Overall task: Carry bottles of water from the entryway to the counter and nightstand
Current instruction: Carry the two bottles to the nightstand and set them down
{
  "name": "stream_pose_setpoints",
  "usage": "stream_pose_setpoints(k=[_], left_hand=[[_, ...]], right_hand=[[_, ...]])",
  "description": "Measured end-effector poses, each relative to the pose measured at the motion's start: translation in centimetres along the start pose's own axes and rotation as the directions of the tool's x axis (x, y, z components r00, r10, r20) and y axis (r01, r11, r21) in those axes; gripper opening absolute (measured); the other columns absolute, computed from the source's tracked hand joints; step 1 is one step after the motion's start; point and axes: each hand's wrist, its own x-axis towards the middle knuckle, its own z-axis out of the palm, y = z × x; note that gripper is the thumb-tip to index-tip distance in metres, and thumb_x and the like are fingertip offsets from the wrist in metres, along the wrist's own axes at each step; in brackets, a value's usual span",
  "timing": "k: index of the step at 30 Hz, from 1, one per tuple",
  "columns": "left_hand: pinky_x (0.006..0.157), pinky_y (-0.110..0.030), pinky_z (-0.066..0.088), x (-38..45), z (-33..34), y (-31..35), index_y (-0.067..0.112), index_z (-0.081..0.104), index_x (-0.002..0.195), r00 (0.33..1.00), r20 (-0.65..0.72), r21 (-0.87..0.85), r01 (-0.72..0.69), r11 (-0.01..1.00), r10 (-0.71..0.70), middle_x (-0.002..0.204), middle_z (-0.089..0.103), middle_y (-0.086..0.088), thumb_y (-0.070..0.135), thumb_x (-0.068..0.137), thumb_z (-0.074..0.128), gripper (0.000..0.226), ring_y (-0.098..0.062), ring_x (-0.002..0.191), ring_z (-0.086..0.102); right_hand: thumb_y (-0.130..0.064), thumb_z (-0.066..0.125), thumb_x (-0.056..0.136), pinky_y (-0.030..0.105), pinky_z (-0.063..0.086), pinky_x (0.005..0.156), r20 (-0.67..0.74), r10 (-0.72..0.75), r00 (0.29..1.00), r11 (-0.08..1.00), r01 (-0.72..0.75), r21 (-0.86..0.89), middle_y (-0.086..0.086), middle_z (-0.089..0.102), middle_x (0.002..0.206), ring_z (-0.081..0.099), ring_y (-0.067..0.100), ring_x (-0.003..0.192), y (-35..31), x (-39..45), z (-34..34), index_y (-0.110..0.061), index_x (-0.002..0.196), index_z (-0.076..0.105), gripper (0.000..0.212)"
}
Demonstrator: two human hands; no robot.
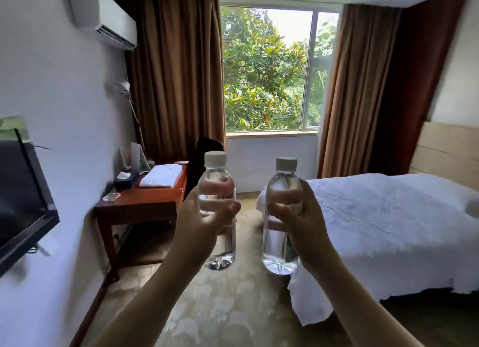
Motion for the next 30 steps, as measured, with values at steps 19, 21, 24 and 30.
stream_pose_setpoints(k=[19,21,24,30], left_hand=[[0.073,-0.035,0.061,26.0,36.6,-15.5,0.015,0.062,0.113,0.701,0.707,-0.244,0.118,0.963,0.093,0.099,0.071,-0.004,0.040,0.057,0.080,0.064,-0.024,0.095,0.072],[0.076,-0.044,0.061,26.5,42.0,-16.4,0.016,0.061,0.114,0.664,0.740,-0.252,0.131,0.959,0.104,0.101,0.070,-0.005,0.038,0.059,0.079,0.062,-0.024,0.096,0.072],[0.078,-0.050,0.062,27.9,50.3,-17.4,0.022,0.063,0.111,0.613,0.784,-0.243,0.166,0.956,0.093,0.099,0.072,-0.006,0.022,0.067,0.077,0.047,-0.023,0.093,0.073],[0.072,-0.045,0.063,30.4,64.5,-17.8,0.024,0.064,0.101,0.521,0.839,-0.290,0.186,0.939,0.156,0.090,0.071,-0.009,0.015,0.064,0.078,0.041,-0.027,0.084,0.071]], right_hand=[[-0.050,0.073,0.067,0.046,0.060,0.086,-0.601,-0.141,0.786,0.948,-0.068,-0.311,-0.001,0.064,0.125,0.066,0.020,0.114,8.7,21.4,-26.9,-0.033,0.135,0.049,0.074],[-0.048,0.072,0.064,0.037,0.061,0.080,-0.631,-0.163,0.758,0.942,-0.070,-0.328,0.001,0.064,0.118,0.067,0.018,0.109,9.4,22.4,-31.6,-0.031,0.131,0.051,0.073],[-0.047,0.071,0.061,0.029,0.059,0.074,-0.669,-0.179,0.722,0.934,-0.088,-0.345,0.002,0.063,0.109,0.068,0.013,0.099,9.7,24.4,-38.2,-0.030,0.128,0.052,0.072],[-0.036,0.071,0.070,0.019,0.055,0.069,-0.723,-0.265,0.638,0.896,-0.113,-0.429,-0.018,0.065,0.091,0.067,0.003,0.091,9.6,27.7,-49.5,-0.041,0.115,0.055,0.048]])
